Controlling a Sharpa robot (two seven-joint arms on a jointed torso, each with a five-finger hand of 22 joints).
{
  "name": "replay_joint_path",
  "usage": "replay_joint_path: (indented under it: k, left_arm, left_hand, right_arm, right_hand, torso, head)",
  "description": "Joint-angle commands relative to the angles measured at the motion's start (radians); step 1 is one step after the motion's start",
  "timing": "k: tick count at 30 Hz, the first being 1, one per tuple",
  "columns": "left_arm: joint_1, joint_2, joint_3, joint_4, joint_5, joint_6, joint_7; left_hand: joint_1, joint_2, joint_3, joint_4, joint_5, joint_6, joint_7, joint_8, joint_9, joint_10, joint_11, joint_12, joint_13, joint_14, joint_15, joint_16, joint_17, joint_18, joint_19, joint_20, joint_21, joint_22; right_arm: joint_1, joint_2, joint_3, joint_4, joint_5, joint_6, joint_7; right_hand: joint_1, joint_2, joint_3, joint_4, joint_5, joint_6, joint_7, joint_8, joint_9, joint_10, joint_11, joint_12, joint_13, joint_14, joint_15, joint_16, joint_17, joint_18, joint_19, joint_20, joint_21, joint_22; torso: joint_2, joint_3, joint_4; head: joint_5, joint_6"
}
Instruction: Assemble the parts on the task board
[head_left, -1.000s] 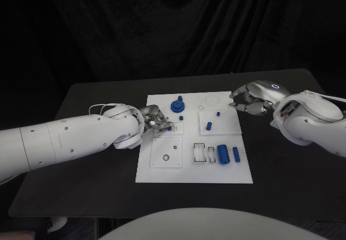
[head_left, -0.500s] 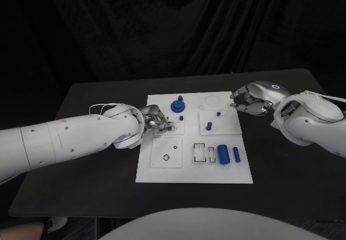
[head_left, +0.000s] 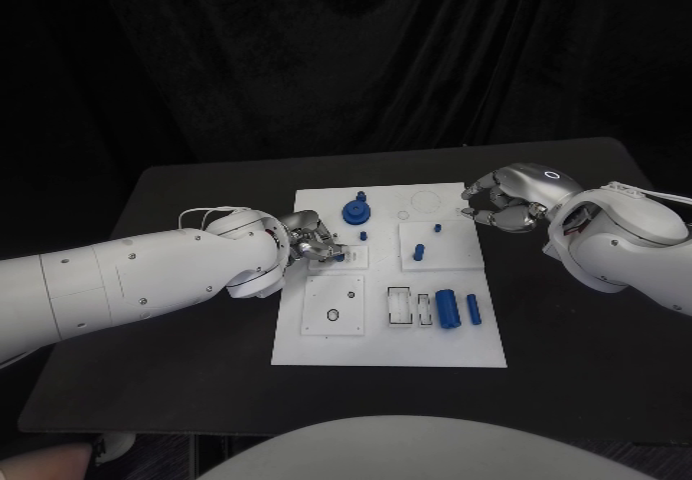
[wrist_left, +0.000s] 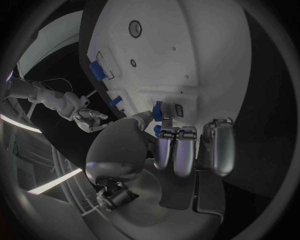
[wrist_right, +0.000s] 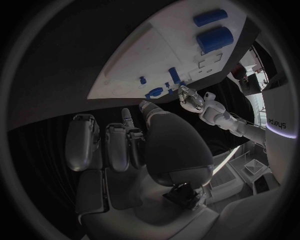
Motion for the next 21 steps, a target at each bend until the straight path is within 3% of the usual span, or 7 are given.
replay_joint_path:
  k: [1,12,21]
  left_arm:
    - [-0.014,0.002,-0.009,0.007,0.014,0.064,-0.016]
    - [-0.014,0.000,-0.009,0.009,0.014,0.069,-0.022]
    - [-0.014,0.000,-0.009,0.005,0.014,0.072,-0.026]
  left_hand:
    - [0.010,0.000,-0.005,-0.003,0.009,0.007,0.002,0.004,0.001,0.104,-0.006,0.003,0.262,0.104,-0.005,0.006,0.263,-0.011,-0.005,-0.001,-0.006,0.101]
    - [0.014,0.001,-0.006,-0.005,0.011,0.007,0.002,0.004,0.004,0.104,-0.006,0.003,0.262,0.104,-0.006,0.006,0.263,-0.011,-0.006,-0.001,-0.008,0.100]
    - [0.004,0.000,-0.035,0.020,-0.026,-0.009,0.010,-0.011,0.011,0.104,-0.001,0.003,0.262,0.104,-0.003,0.006,0.263,-0.010,-0.008,0.000,-0.013,0.100]
  right_arm:
    - [-0.003,-0.002,0.001,0.002,-0.001,0.011,-0.021]
    - [-0.003,-0.002,0.001,0.002,-0.001,0.013,-0.022]
    - [-0.003,-0.002,0.001,0.001,-0.001,0.016,-0.023]
  right_hand:
    - [0.013,0.000,0.004,-0.001,0.007,0.008,0.000,-0.005,-0.002,0.104,0.010,0.003,0.263,0.075,0.009,-0.005,0.136,0.005,0.011,0.009,-0.006,0.183]
    - [0.013,0.000,0.006,-0.001,0.012,0.009,0.000,-0.005,-0.002,0.104,0.010,0.003,0.263,0.075,0.009,-0.006,0.135,0.005,0.010,0.009,-0.009,0.183]
    - [0.013,-0.001,0.006,-0.001,0.014,0.009,0.001,-0.005,-0.003,0.104,0.010,0.003,0.263,0.075,0.009,-0.006,0.135,0.005,0.011,0.009,-0.009,0.183]
  torso:
    - [0.000,0.0002,0.0002]
    - [0.001,0.0006,-0.0015]
    - [0.001,0.0008,-0.0012]
  head:
    - [-0.001,0.000]
    - [0.003,0.000]
    - [0.004,0.000]
